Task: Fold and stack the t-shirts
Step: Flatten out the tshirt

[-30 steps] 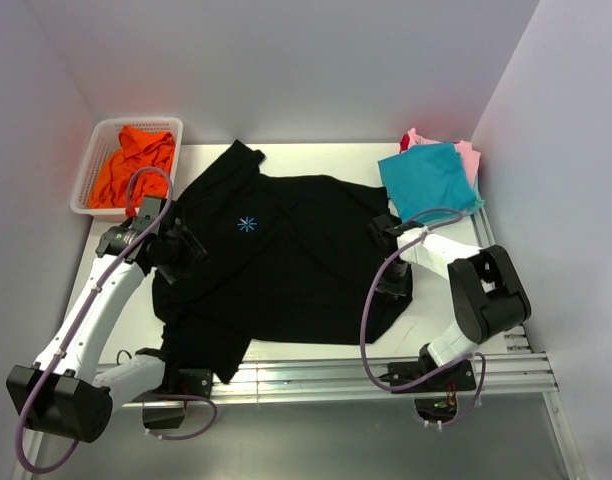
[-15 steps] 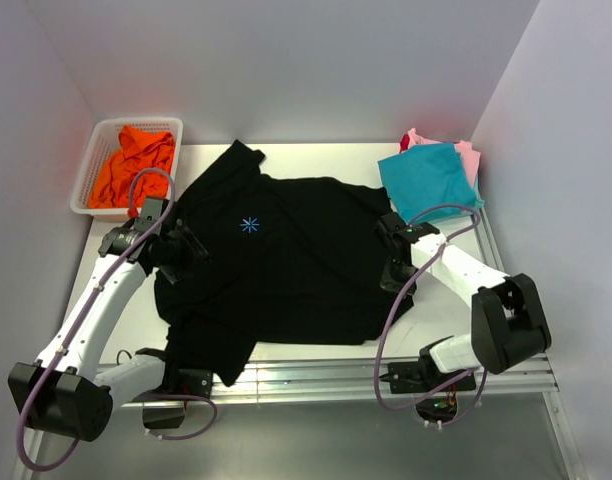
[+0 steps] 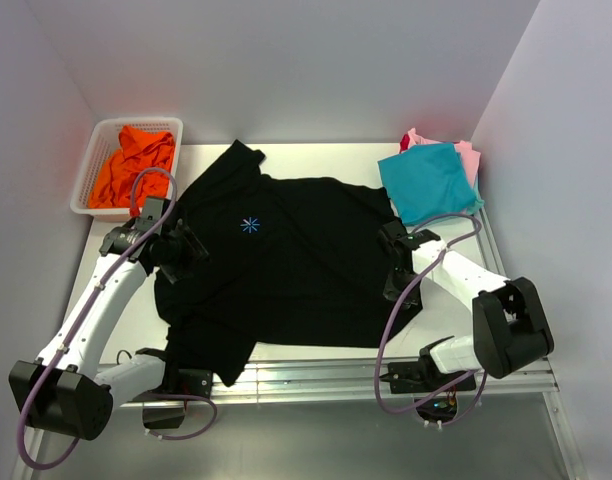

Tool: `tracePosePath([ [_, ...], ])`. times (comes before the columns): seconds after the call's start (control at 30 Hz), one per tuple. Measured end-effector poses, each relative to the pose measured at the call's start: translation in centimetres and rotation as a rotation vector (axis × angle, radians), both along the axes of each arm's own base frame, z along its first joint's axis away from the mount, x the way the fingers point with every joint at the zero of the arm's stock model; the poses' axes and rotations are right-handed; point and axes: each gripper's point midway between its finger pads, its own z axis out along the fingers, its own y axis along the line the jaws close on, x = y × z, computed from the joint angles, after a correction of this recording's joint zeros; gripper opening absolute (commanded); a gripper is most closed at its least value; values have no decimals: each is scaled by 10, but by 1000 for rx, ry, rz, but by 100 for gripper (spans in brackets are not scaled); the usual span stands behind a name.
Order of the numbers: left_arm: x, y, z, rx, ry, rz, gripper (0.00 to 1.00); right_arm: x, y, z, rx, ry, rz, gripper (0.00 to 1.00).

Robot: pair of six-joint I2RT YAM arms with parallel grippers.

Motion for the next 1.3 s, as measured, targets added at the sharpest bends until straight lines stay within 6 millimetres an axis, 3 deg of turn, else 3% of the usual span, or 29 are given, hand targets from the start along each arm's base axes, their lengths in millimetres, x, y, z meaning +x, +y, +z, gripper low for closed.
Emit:
tracePosePath([
  [0.07, -1, 0, -1, 2, 2, -3, 58, 0, 0, 0, 2, -1, -2, 19],
  [0.2, -2, 1, -2, 8, 3, -12, 58, -4, 1, -3, 6, 7, -15, 36],
  [0.3, -2, 2, -1, 10, -3, -17, 58, -3, 2, -3, 11, 6, -17, 40],
  [0.7, -5, 9, -1, 22, -8, -15, 58, 18, 17, -5, 9, 17, -6, 38],
  [1.3, -7, 26, -1, 34, -9, 5, 57, 16, 20, -13, 1, 35, 5, 34],
])
